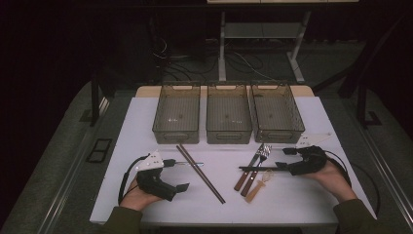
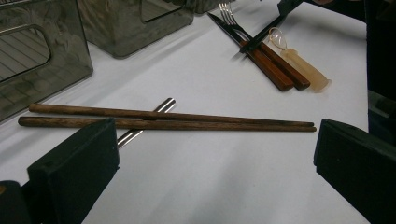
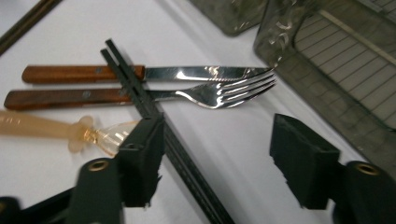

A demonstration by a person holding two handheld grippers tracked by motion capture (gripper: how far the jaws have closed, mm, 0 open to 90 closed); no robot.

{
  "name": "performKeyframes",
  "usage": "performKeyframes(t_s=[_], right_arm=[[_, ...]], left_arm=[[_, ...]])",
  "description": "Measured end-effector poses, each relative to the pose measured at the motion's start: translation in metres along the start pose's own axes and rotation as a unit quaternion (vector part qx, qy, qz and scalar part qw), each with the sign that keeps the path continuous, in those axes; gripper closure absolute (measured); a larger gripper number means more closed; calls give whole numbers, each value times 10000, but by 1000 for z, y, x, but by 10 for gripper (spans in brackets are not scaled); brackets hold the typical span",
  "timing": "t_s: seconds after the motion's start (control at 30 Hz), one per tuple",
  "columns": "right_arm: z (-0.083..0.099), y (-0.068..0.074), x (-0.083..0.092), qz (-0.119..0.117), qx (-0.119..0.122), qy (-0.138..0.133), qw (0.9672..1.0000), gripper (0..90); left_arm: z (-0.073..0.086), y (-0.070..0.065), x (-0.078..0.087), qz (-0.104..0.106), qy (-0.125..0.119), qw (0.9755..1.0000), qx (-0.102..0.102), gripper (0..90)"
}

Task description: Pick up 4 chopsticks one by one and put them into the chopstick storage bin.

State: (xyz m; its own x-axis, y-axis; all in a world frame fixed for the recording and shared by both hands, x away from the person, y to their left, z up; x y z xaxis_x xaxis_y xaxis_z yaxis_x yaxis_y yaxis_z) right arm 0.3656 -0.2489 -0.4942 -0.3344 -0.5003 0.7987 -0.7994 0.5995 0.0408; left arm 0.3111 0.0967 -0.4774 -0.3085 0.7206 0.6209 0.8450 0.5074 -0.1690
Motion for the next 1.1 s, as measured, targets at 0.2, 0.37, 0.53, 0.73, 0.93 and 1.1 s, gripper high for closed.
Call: performKeyframes(t_s=[0.2,0.37,0.53,0.73,0.93,1.1], right_arm=[[10,3,-6,-70,209,348,9991,463],[15,6,-9,-136,317,526,9980,506],[20,9,-12,-225,361,698,9967,536],[21,9,-14,-235,384,744,9962,558],[23,10,-17,-220,437,824,9954,584],[24,11,-16,-235,448,849,9951,622]], left_arm=[[0,0,0,11,-1,10000,0,0],[0,0,0,-2,-2,10000,5,0],[0,0,0,10,3,10000,-3,0],[0,-1,0,26,2,10000,-2,0],[0,-1,-1,35,19,10000,-21,0],[0,-1,-1,35,16,10000,-17,0]])
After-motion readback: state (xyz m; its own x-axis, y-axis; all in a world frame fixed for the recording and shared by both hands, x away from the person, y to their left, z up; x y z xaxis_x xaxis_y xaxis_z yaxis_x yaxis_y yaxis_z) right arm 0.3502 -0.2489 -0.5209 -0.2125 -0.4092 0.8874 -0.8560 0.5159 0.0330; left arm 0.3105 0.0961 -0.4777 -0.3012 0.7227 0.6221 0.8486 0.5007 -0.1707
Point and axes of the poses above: each handheld gripper's, and its own axes: x roughly backward along the jaws, z roughly out of its underside, y roughly to its left, the point moved 10 cm from there along -x, roughly forward along the jaws, and after that the axes turned 9 degrees about y, right-handed, at the moved point
